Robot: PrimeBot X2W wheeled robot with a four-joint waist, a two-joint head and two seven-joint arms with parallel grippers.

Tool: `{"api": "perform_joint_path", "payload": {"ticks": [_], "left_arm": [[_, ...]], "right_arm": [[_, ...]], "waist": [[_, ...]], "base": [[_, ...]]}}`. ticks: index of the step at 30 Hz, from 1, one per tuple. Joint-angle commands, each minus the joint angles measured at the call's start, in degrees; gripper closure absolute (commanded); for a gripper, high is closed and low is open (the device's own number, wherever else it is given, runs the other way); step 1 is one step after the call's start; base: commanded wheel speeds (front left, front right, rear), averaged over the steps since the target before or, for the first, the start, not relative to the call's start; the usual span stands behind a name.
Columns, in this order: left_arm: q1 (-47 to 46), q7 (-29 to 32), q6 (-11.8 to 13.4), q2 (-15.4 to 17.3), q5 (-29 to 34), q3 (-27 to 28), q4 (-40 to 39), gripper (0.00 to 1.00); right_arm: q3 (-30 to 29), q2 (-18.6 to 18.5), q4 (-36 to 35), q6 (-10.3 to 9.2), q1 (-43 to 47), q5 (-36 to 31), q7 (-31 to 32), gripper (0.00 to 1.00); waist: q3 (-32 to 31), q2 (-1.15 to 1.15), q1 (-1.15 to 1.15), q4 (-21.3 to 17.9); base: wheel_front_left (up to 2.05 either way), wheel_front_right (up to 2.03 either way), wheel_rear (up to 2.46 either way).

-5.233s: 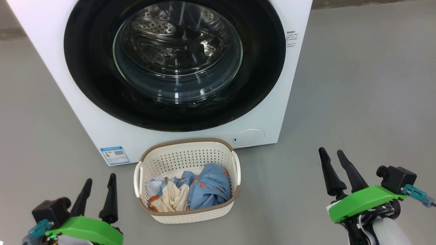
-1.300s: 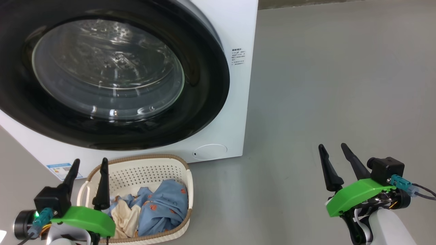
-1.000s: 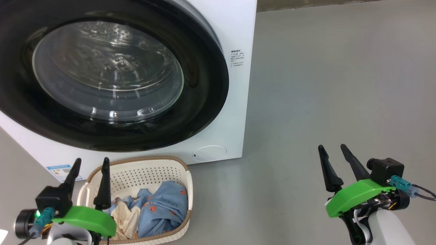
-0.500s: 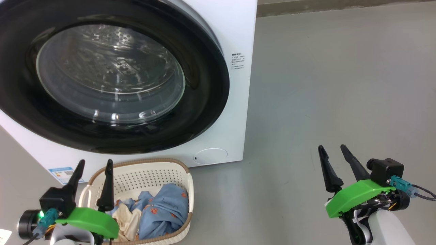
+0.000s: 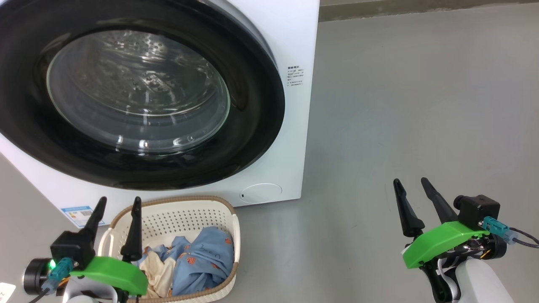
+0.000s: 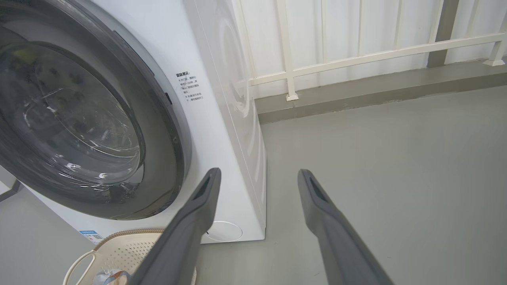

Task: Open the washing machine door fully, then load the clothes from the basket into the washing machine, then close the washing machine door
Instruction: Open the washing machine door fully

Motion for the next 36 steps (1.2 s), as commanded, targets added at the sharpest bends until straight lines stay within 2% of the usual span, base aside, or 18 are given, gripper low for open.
{"api": "perform_joint_path", "payload": {"ticks": [1, 13, 18, 25, 31, 36], "left_arm": [[-0.81, -0.37, -0.15, 1.44, -0.32, 1.81, -1.72, 0.00], [-0.40, -0.37, -0.15, 1.01, -0.28, 2.16, -2.53, 0.00], [-0.35, -0.37, -0.15, 0.56, -0.54, 1.81, -2.87, 0.00], [-0.59, -0.37, -0.15, 0.18, -1.01, 1.21, -3.00, 0.00], [-1.22, -0.37, -0.15, 0.02, -1.30, 0.52, -3.16, 0.00], [-2.65, -0.37, -0.15, -0.04, -1.62, -0.35, -3.08, 0.00]], "right_arm": [[1.49, -0.08, -1.60, 0.09, -1.38, -0.21, -0.24, 0.00], [0.16, 0.33, -2.71, 0.09, -3.57, 0.77, -0.12, 0.00], [-1.88, 1.11, -3.89, 0.09, -6.33, 7.30, 0.83, 0.00], [-3.70, 1.48, -5.55, 0.09, -10.76, 13.14, 2.29, 0.00], [-7.37, 1.72, -6.81, 0.09, -16.69, 20.34, 4.25, 0.00], [-12.09, 1.91, -6.90, 0.09, -23.08, 28.78, 6.49, 0.00]], "waist": [[0.06, 0.00, 0.00, 0.03], [1.42, 0.00, 0.00, 0.55], [2.32, 0.00, 0.00, 1.26], [3.68, 0.00, 0.00, 2.32], [5.47, 0.00, 0.00, 3.69], [7.54, 0.00, 0.00, 5.32]], "base": [[0.00, 0.00, 0.00], [0.00, 0.00, 0.00], [0.00, 0.00, 0.00], [0.00, 0.00, 0.00], [0.00, 0.00, 0.00], [0.00, 0.00, 0.00]]}}
